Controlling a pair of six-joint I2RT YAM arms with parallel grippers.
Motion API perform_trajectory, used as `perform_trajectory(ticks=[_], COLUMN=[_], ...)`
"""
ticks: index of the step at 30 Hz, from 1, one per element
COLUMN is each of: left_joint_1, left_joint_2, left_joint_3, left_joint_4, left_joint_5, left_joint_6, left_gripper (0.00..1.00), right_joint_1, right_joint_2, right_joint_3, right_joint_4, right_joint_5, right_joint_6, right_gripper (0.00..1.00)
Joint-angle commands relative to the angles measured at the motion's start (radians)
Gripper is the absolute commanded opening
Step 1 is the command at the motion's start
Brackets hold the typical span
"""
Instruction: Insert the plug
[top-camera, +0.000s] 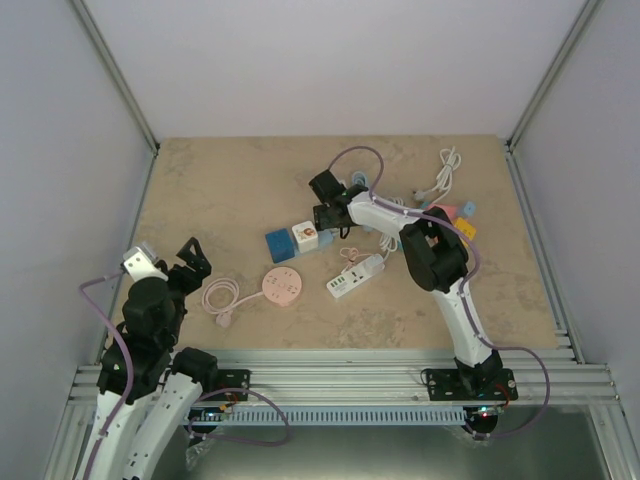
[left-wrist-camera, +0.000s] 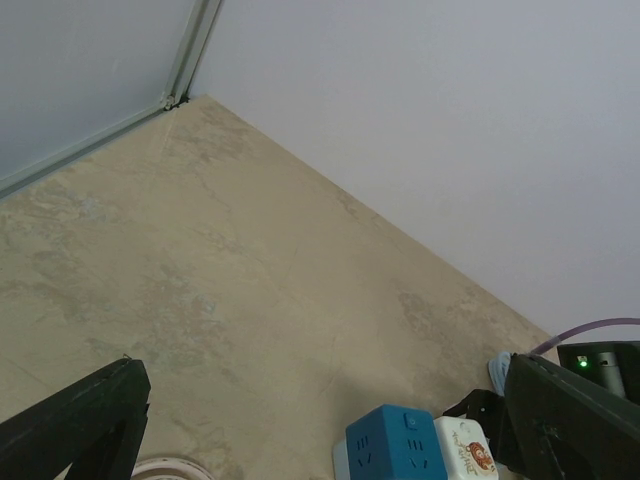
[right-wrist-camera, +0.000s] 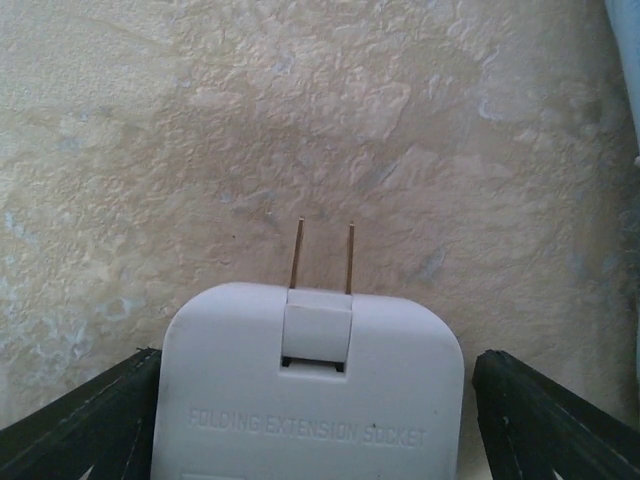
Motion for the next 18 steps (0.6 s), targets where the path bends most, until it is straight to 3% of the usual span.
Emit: perform_trajectory(ticks=[1, 8, 18], left_joint_1=[0.001, 0.001, 0.001], left_joint_2=[-0.015, -0.017, 0.023], left_joint_3=[0.000, -0.001, 0.007], left_joint_4=[-0.001, 0.003, 0.065], left_joint_5=[-0.016, -0.009, 0.125], left_joint_6=[-0.001, 0.004, 0.068], left_gripper=[0.99, 0.99, 0.99], right_joint_1=[-0.001, -0.001, -0.023], right_joint_2=[0.045, 0.028, -0.178], right_joint_3=[0.031, 0.028, 0.032], right_joint_4=[-0.033, -0.001, 0.198], right_joint_5=[0.023, 0.006, -0.035], right_joint_6=[0.046, 0.066, 0.151], right_gripper=[0.81, 0.60, 0.55])
